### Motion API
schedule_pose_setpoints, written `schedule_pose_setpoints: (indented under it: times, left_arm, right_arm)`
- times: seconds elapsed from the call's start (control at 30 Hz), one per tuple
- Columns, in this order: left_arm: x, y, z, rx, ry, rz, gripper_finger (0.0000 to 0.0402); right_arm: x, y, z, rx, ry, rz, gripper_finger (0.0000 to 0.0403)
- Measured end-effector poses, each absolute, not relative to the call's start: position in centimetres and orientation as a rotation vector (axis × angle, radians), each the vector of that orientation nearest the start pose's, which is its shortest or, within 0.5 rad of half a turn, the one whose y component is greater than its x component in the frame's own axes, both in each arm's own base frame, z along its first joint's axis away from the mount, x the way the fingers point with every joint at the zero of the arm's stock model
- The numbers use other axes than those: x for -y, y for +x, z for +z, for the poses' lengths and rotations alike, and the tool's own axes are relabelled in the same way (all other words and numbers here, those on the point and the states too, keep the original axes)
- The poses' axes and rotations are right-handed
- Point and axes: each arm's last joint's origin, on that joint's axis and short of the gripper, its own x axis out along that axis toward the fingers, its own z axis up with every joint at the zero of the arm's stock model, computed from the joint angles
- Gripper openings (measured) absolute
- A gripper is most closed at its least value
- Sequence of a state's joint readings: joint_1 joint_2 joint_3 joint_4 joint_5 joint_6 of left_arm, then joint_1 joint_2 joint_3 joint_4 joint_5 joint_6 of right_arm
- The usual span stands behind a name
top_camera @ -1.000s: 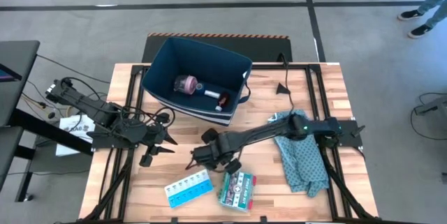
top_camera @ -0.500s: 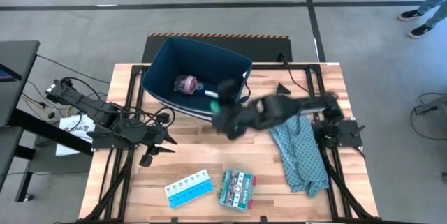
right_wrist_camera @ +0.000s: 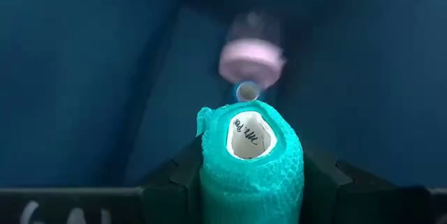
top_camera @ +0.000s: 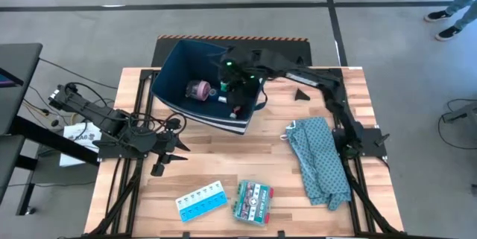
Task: Pick & place medical supplies in basket/bin
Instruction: Put the green bandage into the laundry organizer
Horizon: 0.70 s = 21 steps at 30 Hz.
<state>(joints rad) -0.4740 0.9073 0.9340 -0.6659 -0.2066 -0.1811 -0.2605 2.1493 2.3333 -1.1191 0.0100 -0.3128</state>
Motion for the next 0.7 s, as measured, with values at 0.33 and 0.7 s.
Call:
schedule_pose_setpoints:
  times: [0.33,0.7]
  left_arm:
    - [7.5,15.9,31.8,-0.663,0.049,-0.195,0.0122]
    - [7.4,15.9,31.8,-0.658,0.043,-0.177,0.0122]
  right_arm:
    - [12.3,47.1,26.2,-1.182,-0.288,0.067,0.0170]
    - [11.8,48.2,21.7,-1.356,-0.370,0.033,0.0230]
